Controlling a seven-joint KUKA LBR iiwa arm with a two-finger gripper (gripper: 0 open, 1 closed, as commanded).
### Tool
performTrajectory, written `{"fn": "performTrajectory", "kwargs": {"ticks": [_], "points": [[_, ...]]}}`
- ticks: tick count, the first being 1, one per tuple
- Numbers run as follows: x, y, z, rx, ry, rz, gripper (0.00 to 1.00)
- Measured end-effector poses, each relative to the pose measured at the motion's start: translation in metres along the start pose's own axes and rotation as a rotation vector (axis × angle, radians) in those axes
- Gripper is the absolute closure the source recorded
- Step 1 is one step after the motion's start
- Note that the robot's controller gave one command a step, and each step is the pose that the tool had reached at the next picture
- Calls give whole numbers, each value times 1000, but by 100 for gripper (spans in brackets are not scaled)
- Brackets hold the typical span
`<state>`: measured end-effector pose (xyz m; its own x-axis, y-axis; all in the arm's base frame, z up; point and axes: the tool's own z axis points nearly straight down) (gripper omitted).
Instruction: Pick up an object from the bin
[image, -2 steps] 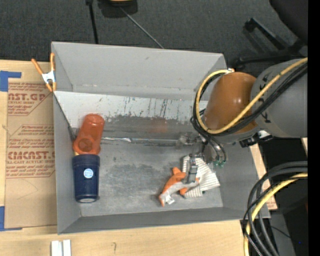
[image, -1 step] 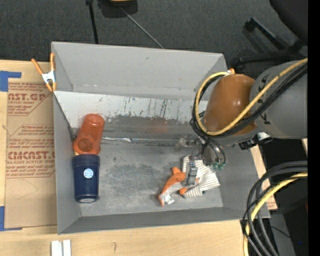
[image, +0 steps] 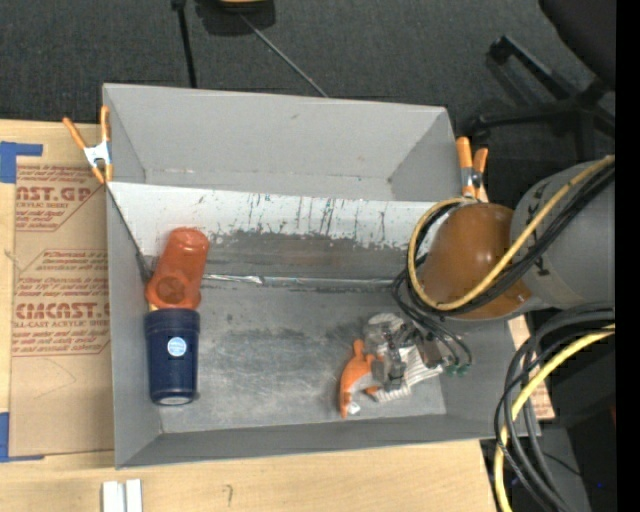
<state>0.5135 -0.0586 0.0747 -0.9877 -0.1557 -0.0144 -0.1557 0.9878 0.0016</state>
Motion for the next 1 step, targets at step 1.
{"fn": "performTrajectory", "kwargs": {"ticks": [1], "points": [[0, 0, 0, 0, 0, 0, 100]]}}
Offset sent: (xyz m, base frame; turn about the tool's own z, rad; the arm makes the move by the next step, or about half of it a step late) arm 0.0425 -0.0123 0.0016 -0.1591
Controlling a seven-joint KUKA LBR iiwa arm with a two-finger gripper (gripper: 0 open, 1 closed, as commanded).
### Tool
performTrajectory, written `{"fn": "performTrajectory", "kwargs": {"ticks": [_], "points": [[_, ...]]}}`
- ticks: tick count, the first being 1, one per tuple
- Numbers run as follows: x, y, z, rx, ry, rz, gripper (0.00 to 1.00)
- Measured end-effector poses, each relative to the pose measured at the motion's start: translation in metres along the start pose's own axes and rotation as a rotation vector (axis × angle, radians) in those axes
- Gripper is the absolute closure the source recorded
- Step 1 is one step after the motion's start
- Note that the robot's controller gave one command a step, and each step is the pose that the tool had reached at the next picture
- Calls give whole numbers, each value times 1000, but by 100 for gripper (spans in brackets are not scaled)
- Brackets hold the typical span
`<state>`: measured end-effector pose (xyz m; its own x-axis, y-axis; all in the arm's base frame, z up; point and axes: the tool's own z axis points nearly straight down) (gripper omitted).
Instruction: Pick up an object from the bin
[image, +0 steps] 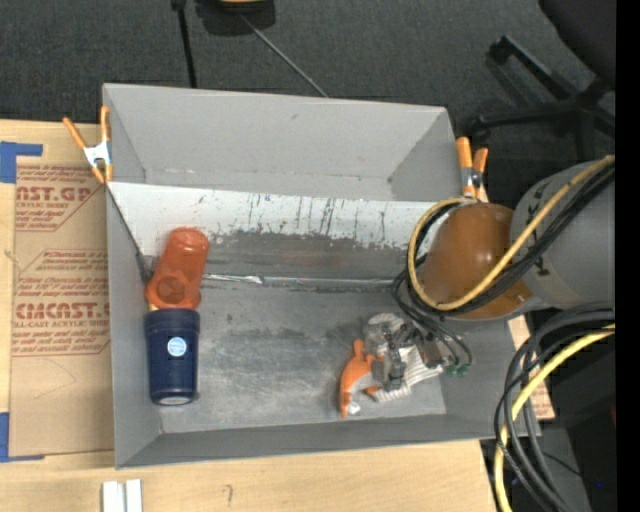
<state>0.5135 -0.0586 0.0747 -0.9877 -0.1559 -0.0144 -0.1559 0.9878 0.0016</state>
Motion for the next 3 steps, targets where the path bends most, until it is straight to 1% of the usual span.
{"fn": "performTrajectory", "kwargs": {"ticks": [1, 2, 3], "points": [[-9, -3, 0, -2, 8, -44, 100], [-17, -7, -44, -2, 18, -80, 100], [-30, -1, -113, 0, 16, -71, 100]]}}
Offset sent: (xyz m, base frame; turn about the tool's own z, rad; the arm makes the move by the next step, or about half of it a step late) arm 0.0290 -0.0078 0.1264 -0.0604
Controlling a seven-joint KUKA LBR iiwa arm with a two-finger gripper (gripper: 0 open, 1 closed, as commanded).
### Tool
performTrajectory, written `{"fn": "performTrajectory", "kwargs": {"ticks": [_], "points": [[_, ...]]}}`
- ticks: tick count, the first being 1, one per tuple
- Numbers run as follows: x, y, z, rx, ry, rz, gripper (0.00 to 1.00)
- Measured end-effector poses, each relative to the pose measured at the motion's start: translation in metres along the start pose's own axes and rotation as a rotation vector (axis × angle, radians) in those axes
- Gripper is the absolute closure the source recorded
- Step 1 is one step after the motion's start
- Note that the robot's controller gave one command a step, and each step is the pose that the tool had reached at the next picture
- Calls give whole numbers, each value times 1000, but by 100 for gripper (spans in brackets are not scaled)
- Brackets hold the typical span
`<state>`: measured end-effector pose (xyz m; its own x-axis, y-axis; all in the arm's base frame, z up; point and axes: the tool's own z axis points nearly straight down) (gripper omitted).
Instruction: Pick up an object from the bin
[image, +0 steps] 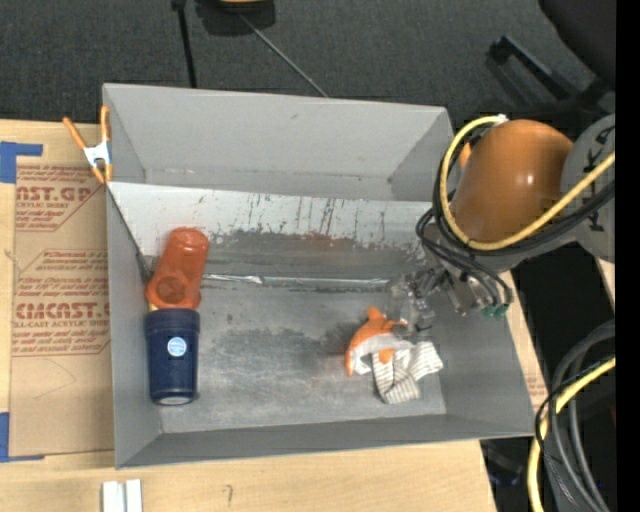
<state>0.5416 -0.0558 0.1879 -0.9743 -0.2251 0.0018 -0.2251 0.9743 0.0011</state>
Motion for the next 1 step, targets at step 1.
{"fn": "performTrajectory", "kwargs": {"ticks": [1], "points": [[1, 3, -43, 2, -4, -6, 100]]}}
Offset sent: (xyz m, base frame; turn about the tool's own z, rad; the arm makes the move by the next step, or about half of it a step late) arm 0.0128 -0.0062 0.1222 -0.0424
